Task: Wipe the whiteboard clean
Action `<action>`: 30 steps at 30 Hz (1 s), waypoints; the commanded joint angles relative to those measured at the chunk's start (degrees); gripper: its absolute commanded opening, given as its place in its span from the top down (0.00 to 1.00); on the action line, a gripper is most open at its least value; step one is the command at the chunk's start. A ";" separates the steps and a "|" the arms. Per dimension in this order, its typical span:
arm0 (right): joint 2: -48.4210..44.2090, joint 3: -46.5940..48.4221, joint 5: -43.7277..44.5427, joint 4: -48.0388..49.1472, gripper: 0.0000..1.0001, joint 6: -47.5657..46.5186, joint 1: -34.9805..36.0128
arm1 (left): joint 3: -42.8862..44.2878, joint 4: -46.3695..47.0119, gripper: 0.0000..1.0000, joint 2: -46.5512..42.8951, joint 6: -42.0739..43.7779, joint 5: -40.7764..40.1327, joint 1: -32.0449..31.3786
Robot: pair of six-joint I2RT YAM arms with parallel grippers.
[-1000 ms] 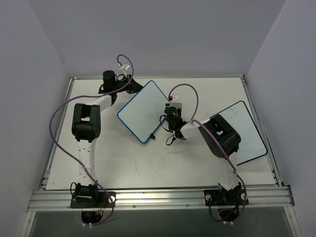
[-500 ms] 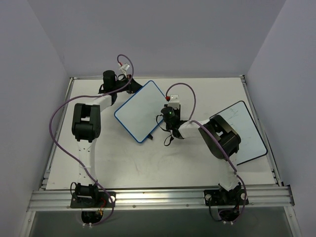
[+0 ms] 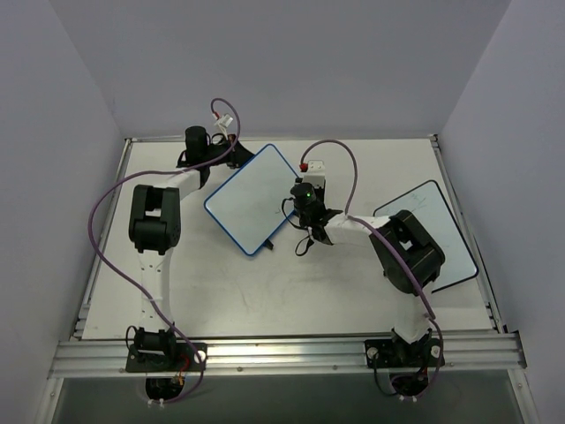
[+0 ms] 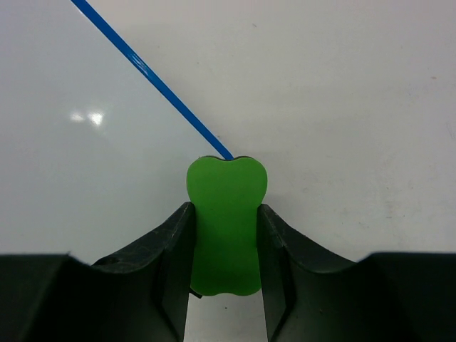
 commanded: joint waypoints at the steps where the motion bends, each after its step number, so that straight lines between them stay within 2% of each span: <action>1: -3.85 0.39 -2.64 2.35 0.98 1.00 -0.45 | 0.67 0.81 0.98 -2.70 1.19 0.59 -0.19; 10: 1.42 3.56 -9.15 7.18 1.00 2.58 -0.10 | 0.58 1.08 0.98 -2.35 0.93 0.59 -0.37; 19: 7.40 6.37 -7.92 10.61 1.00 1.35 3.24 | 0.41 0.99 0.98 -2.61 1.10 0.59 -0.63; 30: 7.93 4.70 -6.52 12.10 1.00 2.14 8.42 | 0.76 -0.06 0.98 -3.05 1.89 0.59 -0.89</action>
